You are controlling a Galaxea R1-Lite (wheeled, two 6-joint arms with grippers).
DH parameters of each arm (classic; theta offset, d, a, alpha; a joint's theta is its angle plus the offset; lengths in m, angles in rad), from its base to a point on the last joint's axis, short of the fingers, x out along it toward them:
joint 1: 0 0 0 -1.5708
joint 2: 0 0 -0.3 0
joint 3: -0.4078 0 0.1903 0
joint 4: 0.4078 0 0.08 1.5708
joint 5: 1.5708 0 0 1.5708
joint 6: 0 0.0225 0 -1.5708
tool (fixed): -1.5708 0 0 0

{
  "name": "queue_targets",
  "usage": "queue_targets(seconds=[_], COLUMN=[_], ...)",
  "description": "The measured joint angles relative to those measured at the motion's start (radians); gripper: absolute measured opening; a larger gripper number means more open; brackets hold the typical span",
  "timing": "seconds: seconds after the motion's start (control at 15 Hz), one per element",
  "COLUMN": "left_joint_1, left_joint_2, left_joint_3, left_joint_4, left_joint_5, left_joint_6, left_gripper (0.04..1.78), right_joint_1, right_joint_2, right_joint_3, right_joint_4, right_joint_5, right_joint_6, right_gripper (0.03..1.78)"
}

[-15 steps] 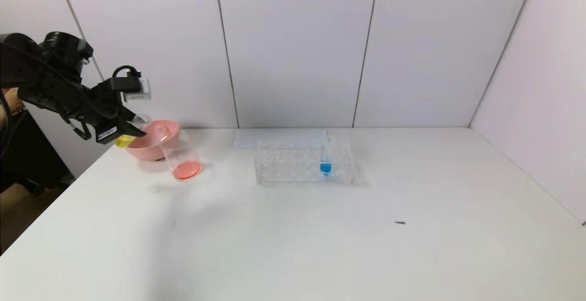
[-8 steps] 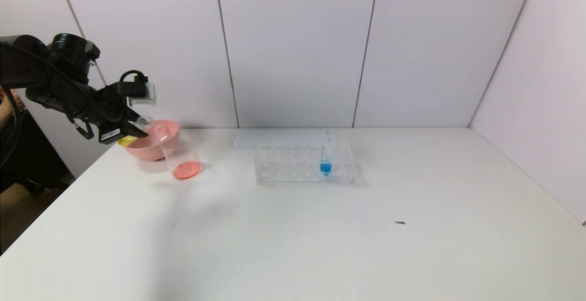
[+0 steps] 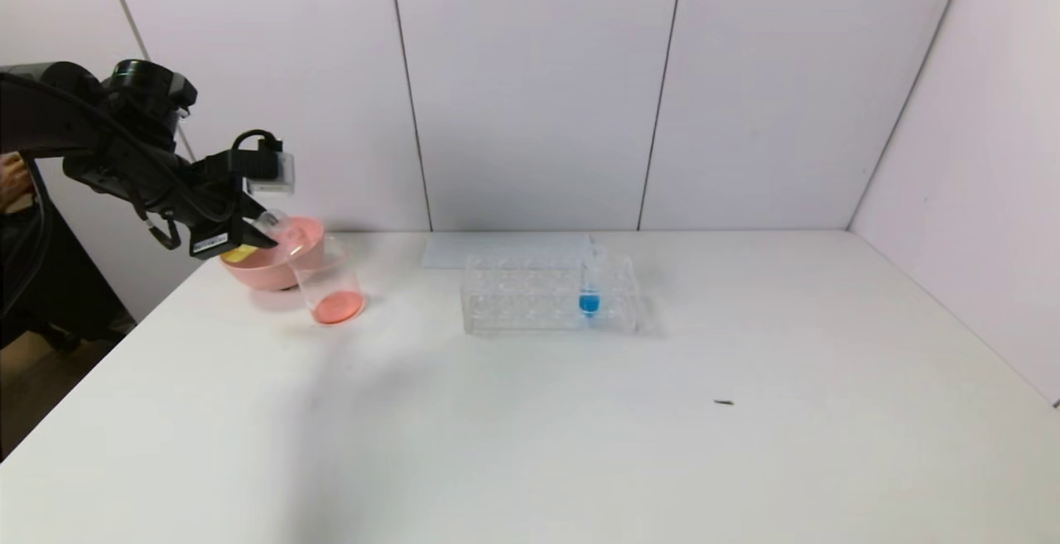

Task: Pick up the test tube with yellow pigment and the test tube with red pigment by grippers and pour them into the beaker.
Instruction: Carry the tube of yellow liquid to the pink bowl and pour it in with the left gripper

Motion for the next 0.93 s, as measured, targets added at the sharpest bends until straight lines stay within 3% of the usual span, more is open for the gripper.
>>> queue_targets(seconds=[0.93], left_joint_1=[-0.041], left_joint_2=[0.021], left_joint_3=[-0.018], left_joint_4=[-0.001], left_joint_5=[0.098], left_joint_6=[0.064], left_gripper=[0.44], right_joint_1=[0.0], right_joint_2=[0.0], right_joint_3=[0.0], right_joint_4=[0.0], right_joint_5=[0.0], right_joint_6=[0.0], right_gripper=[1.7])
